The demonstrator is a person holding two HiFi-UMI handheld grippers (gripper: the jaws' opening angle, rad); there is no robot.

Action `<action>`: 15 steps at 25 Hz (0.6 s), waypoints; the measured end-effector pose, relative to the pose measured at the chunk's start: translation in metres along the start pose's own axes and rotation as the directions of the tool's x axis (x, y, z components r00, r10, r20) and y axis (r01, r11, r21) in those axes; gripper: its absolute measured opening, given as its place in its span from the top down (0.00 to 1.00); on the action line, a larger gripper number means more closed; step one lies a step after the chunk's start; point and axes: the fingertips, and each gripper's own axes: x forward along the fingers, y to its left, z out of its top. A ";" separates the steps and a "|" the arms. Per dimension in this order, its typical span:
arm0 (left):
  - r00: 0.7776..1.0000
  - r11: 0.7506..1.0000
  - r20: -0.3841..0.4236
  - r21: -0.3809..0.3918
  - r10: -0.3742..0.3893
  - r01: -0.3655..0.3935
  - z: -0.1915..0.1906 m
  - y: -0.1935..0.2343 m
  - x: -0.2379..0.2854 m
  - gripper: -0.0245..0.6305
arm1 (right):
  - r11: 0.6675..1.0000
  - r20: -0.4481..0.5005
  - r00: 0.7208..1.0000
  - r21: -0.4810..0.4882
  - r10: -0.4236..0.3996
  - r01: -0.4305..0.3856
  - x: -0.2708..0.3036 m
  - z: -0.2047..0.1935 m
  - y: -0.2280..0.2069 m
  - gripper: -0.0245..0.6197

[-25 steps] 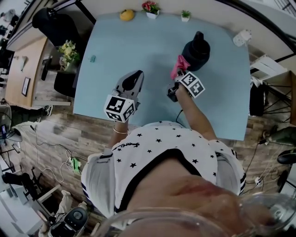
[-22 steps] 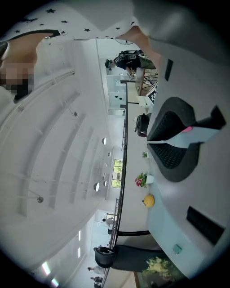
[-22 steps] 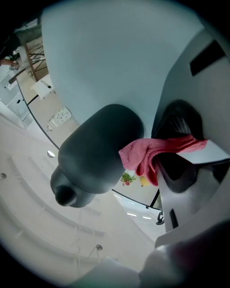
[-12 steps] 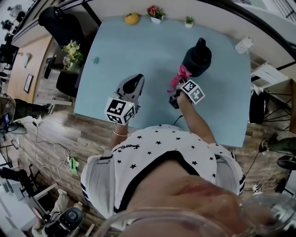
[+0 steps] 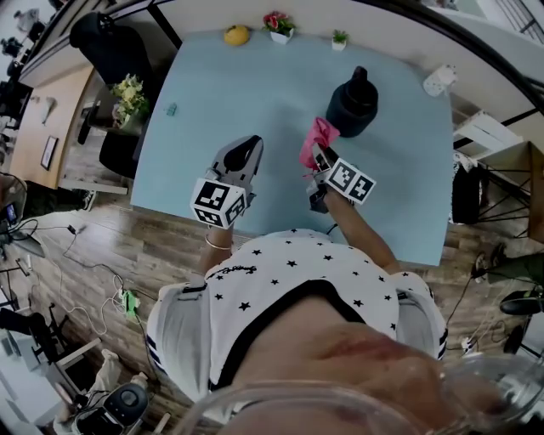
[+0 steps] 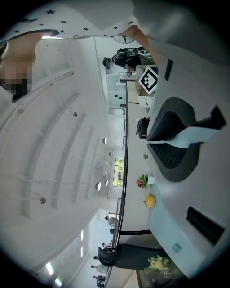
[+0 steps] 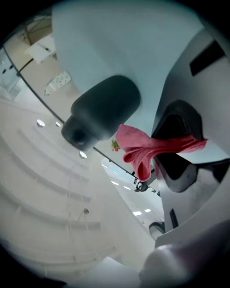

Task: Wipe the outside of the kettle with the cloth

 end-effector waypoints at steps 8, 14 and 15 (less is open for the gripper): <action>0.998 0.998 0.005 0.026 -0.058 0.058 0.008 -0.029 0.018 0.90 | 0.918 0.091 0.978 -0.371 0.186 -0.140 -0.061 0.054 0.045 0.85; 0.992 0.990 0.010 0.061 -0.125 0.124 0.018 -0.058 0.036 0.90 | 0.799 0.203 0.954 -0.598 0.222 -0.059 -0.110 0.102 0.061 0.85; 0.991 0.989 0.010 0.067 -0.133 0.132 0.020 -0.062 0.038 0.90 | 0.788 0.228 0.948 -0.615 0.222 -0.036 -0.117 0.109 0.062 0.85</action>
